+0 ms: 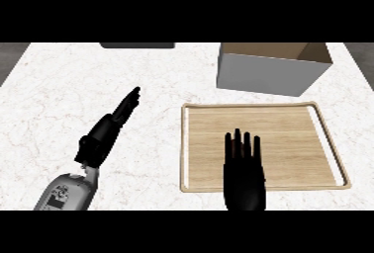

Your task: Pick the sweet potato from the tray and place it in the cardboard box

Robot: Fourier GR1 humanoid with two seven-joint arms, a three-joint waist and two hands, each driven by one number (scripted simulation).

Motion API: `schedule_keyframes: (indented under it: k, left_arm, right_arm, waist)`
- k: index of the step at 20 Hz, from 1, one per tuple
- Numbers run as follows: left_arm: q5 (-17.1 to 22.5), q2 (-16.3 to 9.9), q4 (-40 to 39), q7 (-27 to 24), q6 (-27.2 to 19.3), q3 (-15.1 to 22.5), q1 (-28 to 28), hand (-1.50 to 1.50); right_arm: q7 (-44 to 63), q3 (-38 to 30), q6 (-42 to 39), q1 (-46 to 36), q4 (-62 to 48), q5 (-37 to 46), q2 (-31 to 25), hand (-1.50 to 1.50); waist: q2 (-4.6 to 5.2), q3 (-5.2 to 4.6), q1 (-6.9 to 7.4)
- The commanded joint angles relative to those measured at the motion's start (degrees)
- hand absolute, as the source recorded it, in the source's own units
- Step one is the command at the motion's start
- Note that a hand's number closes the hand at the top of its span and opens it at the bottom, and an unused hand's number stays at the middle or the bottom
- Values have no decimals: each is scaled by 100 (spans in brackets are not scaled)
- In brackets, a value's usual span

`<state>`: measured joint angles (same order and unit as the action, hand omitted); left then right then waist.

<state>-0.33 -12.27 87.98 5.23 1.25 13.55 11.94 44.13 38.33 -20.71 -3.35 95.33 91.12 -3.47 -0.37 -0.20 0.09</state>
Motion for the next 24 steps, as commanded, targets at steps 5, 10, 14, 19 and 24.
schedule_keyframes:
  k: [5,10,14,19,24]
  left_arm:
    - [-215,142,218,0,168,-57,-145,0]
    - [33,-169,195,-91,632,-552,-225,0]
    - [-134,95,270,287,511,-478,-61,0]
    - [-293,223,78,-163,434,-419,-162,0]
    - [-286,338,71,-42,394,-337,-60,0]
  right_arm:
    - [161,189,29,261,-2,456,-167,-150]
    - [-268,-360,120,124,-357,123,-346,150]
    - [-293,-87,258,210,-535,301,-322,150]
    - [-459,-214,572,-306,-880,506,-469,150]
    - [-1661,-1049,545,-520,-417,-1408,171,150]
  waist:
    - [30,20,-18]
    - [35,20,-4]
    - [34,21,-7]
    - [41,20,3]
    - [68,31,62]
